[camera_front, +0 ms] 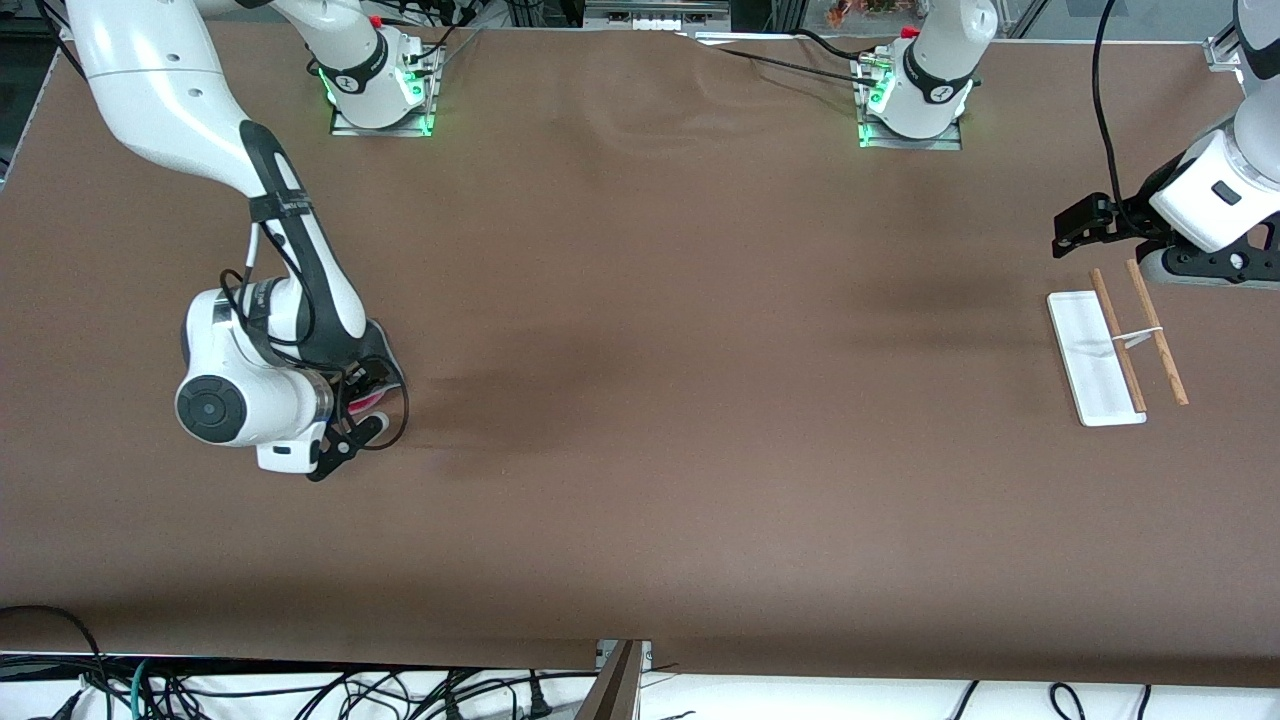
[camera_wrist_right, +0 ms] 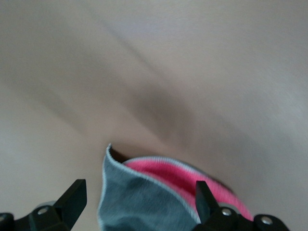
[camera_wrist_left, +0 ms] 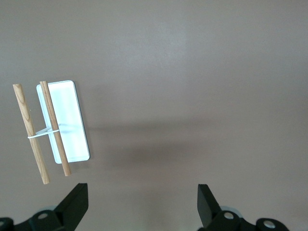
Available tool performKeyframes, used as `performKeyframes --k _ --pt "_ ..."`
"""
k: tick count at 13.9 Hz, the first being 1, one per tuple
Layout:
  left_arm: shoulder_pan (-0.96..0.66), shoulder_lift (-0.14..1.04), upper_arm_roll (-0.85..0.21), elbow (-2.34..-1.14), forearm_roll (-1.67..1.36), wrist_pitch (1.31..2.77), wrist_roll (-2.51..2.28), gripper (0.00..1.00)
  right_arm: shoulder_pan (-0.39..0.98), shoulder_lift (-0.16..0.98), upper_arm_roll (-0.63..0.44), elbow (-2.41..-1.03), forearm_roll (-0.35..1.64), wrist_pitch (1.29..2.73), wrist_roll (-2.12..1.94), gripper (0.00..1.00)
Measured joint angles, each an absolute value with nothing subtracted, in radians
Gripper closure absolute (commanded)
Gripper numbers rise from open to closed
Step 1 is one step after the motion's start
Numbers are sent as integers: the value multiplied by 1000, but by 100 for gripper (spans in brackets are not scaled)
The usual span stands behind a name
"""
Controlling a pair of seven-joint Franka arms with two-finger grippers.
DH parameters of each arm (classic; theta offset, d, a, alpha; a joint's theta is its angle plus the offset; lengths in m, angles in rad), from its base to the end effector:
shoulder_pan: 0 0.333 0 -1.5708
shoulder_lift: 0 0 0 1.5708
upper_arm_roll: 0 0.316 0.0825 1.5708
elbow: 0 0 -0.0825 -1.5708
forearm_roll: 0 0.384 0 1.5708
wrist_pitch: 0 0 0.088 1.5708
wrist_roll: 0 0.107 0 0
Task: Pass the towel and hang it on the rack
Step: 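Reach the right gripper down to the grey-pink towel, then close the right gripper on the towel edge and lift it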
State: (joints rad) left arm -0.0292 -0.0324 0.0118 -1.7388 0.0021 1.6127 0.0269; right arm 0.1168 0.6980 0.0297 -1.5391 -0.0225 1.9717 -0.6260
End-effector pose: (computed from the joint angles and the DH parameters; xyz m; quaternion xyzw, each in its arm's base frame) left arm 0.5414 -0.0091 0.5666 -0.9987 0.0222 0.0468 0.0006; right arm 0.6694 0.0947 0.2234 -0.9169 -0.3767 0.1283 0.0316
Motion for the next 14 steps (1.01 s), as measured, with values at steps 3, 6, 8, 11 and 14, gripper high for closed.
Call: performKeyframes --k 3,6,8,11,14 --pt "-31 -32 10 -1738 2 1613 27 0 109 703 24 -1595 -22 2037 -751 0" --pt "-32 -33 2 -1736 2 1613 27 0 96 703 24 -1613 -22 2037 -773 0" --pt "-32 -33 0 -1735 2 1613 27 0 94 703 24 -1617 -22 2037 -775 18" --pt "-32 -33 -3 -1735 2 1613 27 0 94 703 24 -1620 -22 2037 -777 52" --pt "-32 -33 -3 -1734 2 1613 27 0 93 703 24 -1620 -22 2034 -777 82"
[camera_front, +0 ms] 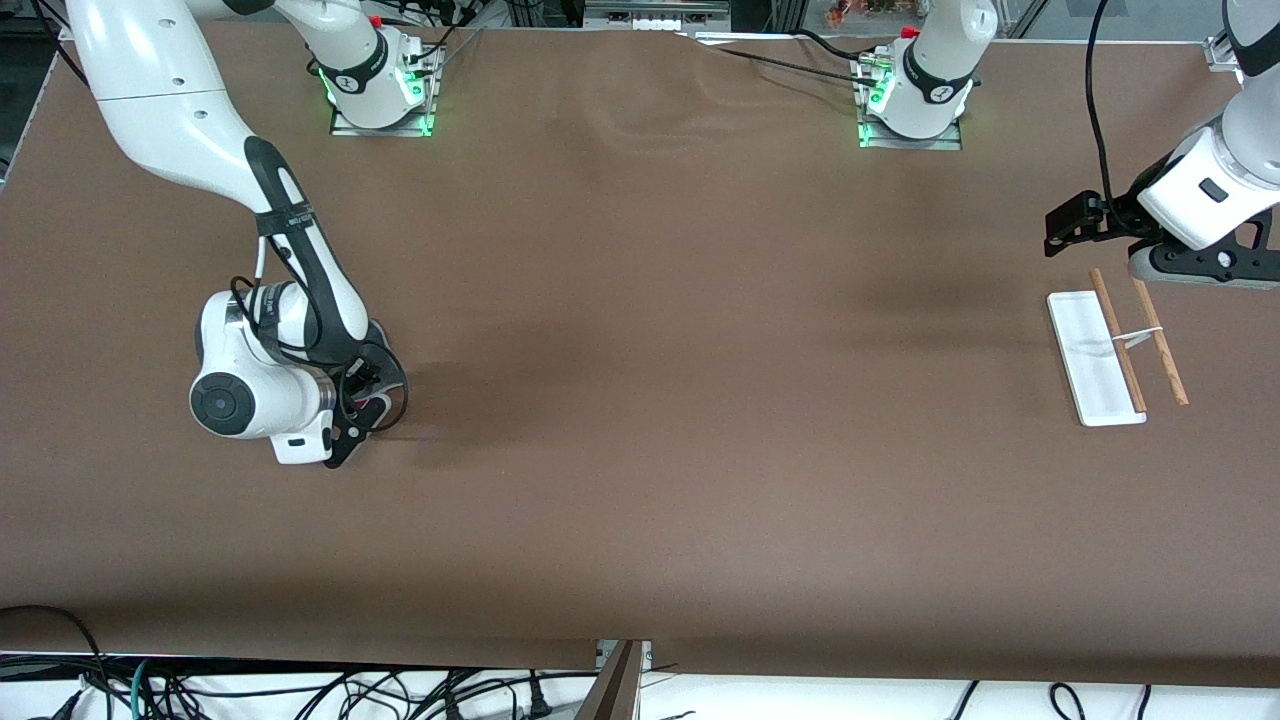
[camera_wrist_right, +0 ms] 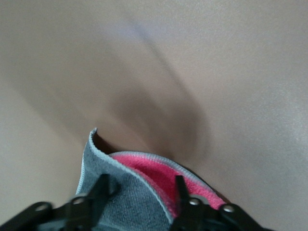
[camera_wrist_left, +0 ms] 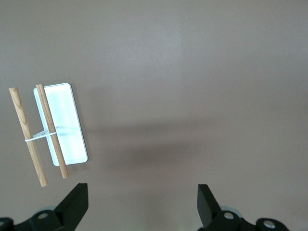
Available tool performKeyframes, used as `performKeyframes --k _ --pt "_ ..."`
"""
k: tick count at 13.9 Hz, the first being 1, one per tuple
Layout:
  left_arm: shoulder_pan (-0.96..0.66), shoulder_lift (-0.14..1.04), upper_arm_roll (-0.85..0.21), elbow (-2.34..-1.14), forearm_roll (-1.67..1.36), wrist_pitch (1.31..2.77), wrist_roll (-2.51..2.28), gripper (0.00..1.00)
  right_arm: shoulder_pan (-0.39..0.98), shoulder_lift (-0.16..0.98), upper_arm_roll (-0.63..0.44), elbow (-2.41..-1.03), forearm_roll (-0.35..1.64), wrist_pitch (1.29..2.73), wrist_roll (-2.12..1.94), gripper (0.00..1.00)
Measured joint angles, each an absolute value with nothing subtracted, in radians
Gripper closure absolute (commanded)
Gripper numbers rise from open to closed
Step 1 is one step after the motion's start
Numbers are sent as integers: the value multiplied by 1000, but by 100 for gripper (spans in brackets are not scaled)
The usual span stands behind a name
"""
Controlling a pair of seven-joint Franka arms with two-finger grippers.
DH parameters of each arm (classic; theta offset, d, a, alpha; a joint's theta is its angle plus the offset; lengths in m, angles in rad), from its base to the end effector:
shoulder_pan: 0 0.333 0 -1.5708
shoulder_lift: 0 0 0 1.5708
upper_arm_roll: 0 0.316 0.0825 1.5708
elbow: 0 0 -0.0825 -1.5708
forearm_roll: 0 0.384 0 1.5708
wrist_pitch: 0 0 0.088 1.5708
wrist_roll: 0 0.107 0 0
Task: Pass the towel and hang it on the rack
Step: 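Close the right gripper on the towel edge and lift it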
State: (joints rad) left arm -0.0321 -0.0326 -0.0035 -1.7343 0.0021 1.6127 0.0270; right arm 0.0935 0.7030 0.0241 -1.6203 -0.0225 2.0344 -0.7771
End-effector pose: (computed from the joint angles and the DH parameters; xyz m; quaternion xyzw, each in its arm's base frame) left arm 0.5414 -0.0191 0.5688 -0.9985 0.0314 0.0445 0.0013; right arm 0.6536 0.0744 0.1910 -0.8902 -0.4323 0.1364 0.0455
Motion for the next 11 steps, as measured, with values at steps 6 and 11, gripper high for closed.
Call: performKeyframes --k 6,11 --pt "-33 -33 -5 -1733 2 1613 27 0 93 690 24 -1620 -11 1959 -777 100" --pt "-33 -33 -9 -1732 2 1613 27 0 91 657 24 -1576 62 1925 -777 100"
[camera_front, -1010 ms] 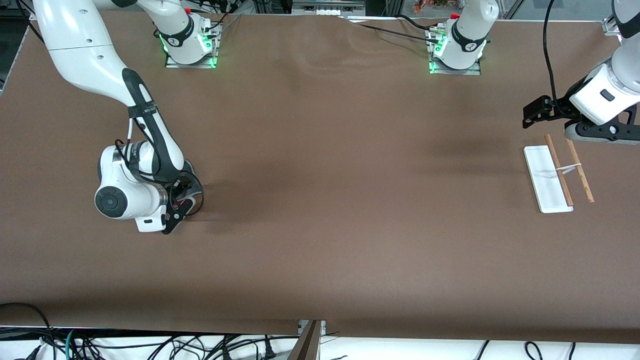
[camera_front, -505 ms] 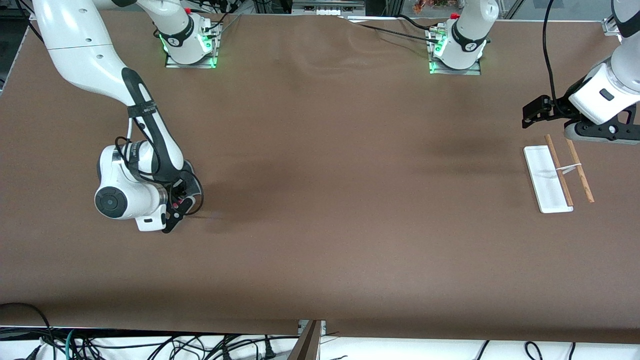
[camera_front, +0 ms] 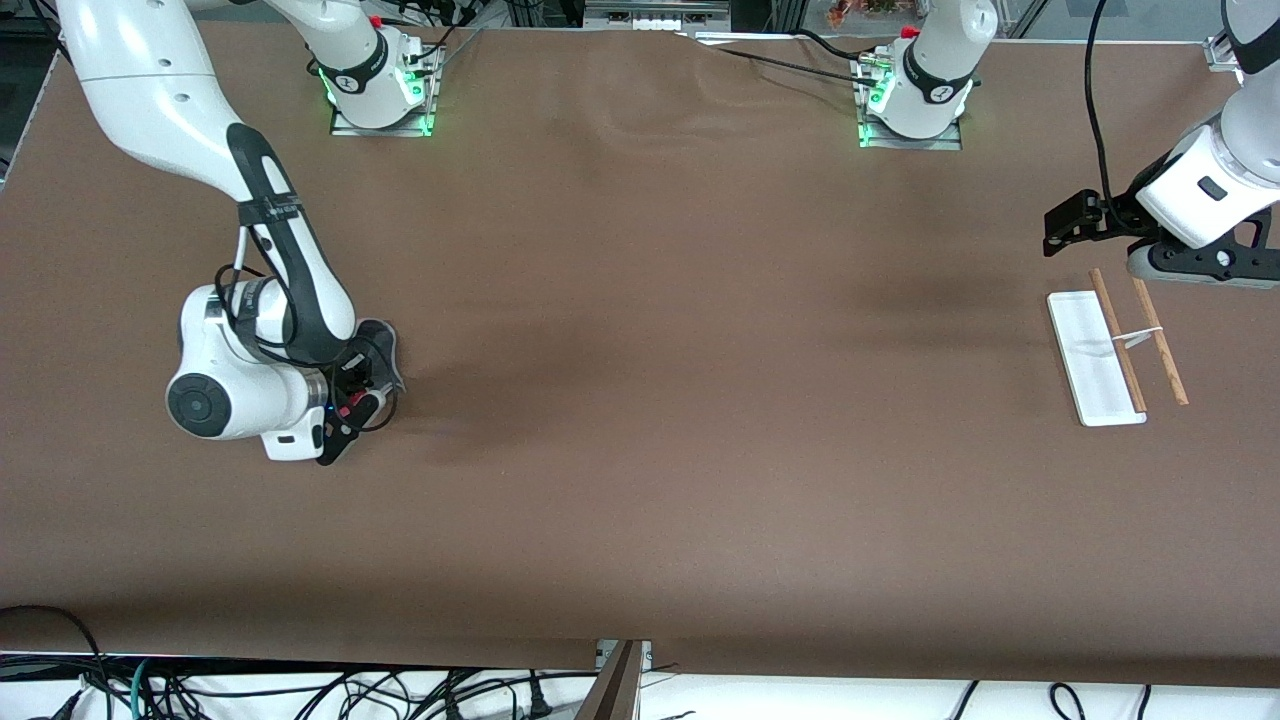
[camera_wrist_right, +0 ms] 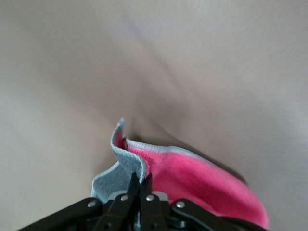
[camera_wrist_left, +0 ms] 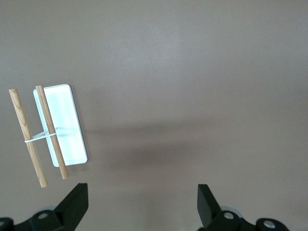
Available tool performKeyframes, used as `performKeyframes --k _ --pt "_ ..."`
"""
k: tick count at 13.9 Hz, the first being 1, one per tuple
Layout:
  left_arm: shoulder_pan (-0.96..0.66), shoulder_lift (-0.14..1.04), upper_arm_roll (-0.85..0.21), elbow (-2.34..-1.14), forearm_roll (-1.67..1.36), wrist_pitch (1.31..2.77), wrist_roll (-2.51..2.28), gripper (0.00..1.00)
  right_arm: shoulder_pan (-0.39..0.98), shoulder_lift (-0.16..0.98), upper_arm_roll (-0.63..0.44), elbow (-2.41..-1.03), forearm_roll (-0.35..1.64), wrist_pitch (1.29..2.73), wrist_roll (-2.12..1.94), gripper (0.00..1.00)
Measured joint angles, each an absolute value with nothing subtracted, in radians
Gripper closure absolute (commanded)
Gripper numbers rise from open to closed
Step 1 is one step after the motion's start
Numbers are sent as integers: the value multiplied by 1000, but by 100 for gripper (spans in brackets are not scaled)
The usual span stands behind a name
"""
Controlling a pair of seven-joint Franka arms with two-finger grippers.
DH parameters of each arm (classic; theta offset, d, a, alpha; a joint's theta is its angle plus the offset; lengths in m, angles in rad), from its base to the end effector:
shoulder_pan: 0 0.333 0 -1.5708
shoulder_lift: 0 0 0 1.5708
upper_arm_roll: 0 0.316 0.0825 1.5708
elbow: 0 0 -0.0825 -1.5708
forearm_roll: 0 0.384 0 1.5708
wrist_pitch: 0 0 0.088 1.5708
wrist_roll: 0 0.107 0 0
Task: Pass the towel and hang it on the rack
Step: 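Close the right gripper on the towel edge and lift it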
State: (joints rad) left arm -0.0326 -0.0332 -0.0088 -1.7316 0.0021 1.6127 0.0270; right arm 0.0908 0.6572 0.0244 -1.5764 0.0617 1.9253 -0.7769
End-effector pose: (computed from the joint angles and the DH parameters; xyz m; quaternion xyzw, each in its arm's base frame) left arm 0.5414 -0.0223 0.5704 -0.9985 0.0342 0.0428 0.0015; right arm 0.6586 0.0787 0.2331 -0.8979 -0.4112 0.1338 0.0826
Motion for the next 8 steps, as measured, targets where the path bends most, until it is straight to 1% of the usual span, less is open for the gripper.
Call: performKeyframes --k 5,8 --pt "-33 -33 -13 -1731 2 1613 27 0 91 625 36 -1486 68 1816 -777 100" --pt "-33 -33 -13 -1731 2 1613 27 0 92 611 74 -1404 98 1732 -747 100"
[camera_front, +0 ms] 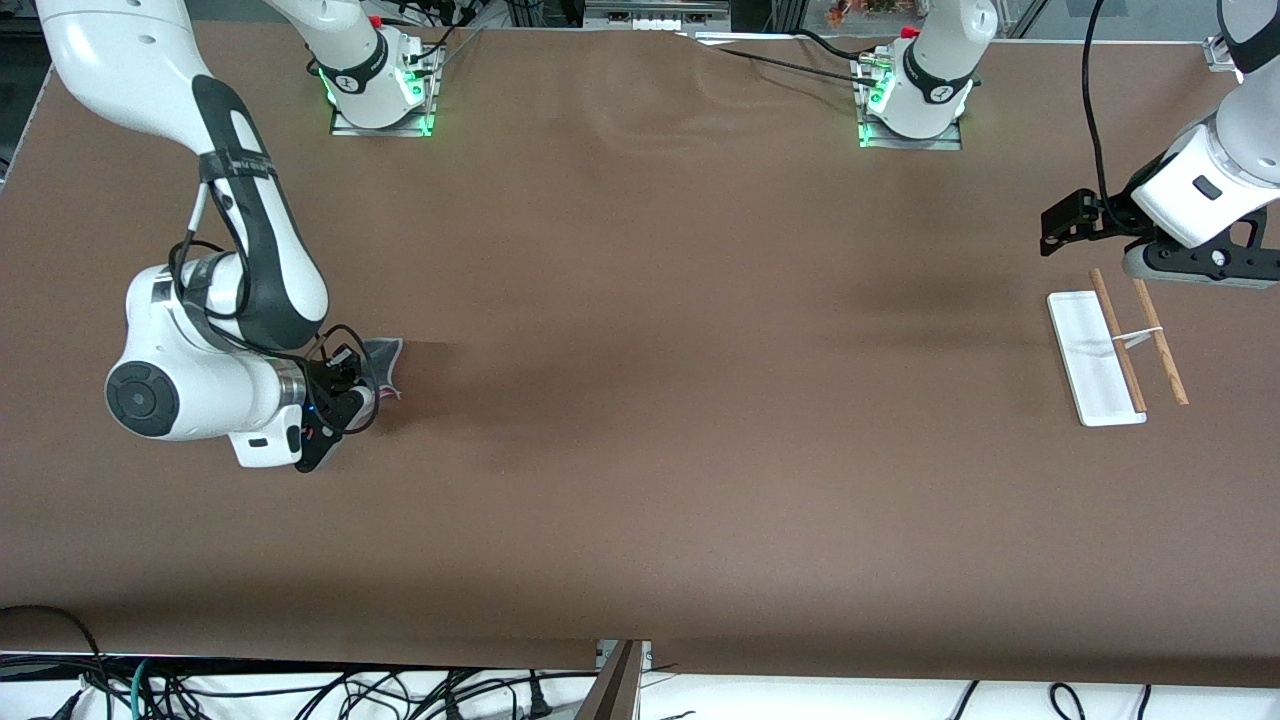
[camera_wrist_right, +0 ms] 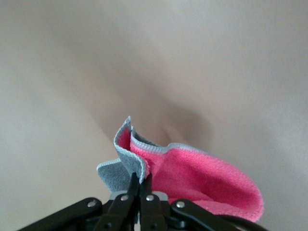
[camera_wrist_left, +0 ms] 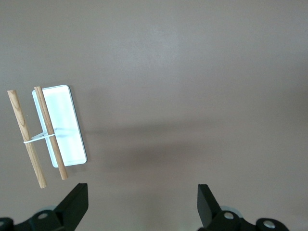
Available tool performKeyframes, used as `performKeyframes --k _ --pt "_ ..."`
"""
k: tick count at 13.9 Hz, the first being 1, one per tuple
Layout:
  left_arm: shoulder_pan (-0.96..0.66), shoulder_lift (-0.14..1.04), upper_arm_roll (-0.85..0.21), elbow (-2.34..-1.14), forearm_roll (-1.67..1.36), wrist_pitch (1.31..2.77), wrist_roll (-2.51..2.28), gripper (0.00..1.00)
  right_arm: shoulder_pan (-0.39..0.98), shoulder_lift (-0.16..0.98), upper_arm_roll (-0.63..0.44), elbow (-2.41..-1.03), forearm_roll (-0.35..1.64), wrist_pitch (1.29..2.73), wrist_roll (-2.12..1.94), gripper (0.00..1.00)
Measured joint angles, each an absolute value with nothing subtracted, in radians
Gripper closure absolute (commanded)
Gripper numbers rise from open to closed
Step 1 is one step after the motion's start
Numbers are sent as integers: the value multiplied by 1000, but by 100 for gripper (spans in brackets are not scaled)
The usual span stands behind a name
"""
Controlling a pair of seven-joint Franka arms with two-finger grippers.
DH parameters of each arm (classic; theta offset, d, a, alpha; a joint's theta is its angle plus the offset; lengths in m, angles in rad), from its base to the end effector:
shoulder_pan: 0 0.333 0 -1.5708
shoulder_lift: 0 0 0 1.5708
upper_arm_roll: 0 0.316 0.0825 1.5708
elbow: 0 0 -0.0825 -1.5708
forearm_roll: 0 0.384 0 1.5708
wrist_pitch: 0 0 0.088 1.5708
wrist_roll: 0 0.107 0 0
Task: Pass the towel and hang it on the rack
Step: 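Close the right gripper on the towel edge and lift it, then carry the towel with the right gripper toward the table middle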
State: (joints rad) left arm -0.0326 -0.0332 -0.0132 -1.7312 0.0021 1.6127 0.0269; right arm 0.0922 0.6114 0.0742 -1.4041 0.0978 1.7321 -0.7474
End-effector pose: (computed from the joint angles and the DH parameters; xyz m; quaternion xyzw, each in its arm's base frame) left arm 0.5413 -0.0247 0.5706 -0.9984 0.0364 0.0426 0.0017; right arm 0.6764 0.1136 0.3280 -0.8943 -0.4194 0.1147 0.1059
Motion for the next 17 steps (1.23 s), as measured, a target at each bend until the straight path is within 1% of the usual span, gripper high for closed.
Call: performKeyframes --k 3,9,17 --pt "-33 -33 -14 -1731 2 1613 27 0 92 605 131 -1353 112 1700 -675 100" --pt "-33 -33 -14 -1731 2 1613 27 0 94 603 303 -1306 113 1707 -414 100" --pt "-32 -33 -14 -1731 2 1613 27 0 101 603 501 -1301 113 1849 -103 100"
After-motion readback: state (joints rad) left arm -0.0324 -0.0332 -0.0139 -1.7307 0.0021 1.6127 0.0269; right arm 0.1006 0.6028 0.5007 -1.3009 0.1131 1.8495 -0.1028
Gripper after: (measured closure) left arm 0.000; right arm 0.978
